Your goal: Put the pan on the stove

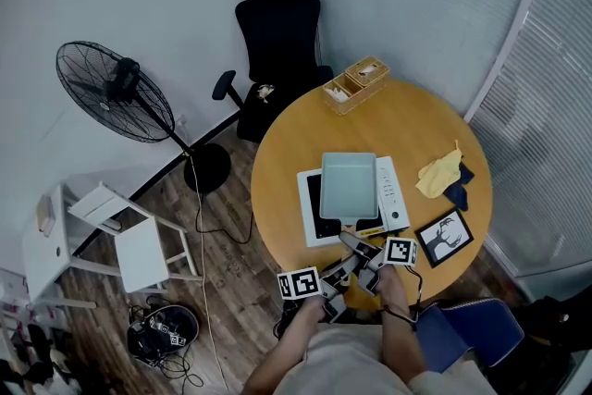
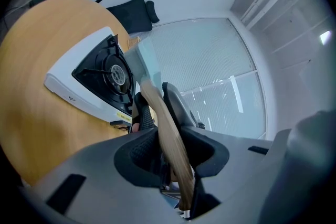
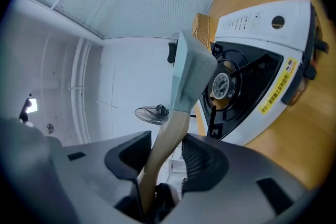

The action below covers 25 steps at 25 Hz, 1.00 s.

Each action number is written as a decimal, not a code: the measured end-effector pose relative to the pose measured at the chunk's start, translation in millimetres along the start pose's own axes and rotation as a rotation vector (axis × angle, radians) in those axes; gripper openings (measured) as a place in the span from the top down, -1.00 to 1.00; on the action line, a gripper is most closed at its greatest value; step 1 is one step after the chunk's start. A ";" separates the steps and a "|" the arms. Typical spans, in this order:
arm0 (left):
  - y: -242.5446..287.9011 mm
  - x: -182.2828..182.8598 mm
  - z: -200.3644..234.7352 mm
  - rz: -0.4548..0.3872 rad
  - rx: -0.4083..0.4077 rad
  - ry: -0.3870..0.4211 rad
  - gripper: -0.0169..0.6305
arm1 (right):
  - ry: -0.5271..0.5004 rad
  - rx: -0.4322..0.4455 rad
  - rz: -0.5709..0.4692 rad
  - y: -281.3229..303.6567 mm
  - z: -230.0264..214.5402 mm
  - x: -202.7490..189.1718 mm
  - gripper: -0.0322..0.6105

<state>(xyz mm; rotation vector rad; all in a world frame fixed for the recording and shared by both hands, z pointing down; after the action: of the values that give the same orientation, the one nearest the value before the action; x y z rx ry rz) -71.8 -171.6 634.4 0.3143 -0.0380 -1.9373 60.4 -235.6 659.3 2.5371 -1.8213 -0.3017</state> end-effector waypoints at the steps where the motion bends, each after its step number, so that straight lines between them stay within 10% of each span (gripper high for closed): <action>1: 0.2 1.2 2.0 0.003 0.002 -0.002 0.51 | 0.007 -0.002 -0.002 0.8 -2.6 0.5 0.32; 25: 5.8 -3.8 28.1 0.024 0.019 -0.057 0.51 | 0.051 -0.019 0.040 5.5 -29.7 -4.7 0.30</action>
<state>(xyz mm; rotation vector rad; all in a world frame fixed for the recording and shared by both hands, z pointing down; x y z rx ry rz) -71.9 -173.7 663.3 0.2700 -0.0972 -1.9230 58.5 -236.2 689.8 2.4688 -1.8398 -0.2508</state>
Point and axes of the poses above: the fingertips, and each gripper's own axes: y forward along the fingers, z to its left, x out of its top, the point moved 9 cm from there along -y, backward along the fingers, and after that the axes turned 10 degrees about z, right-handed, at the moved point
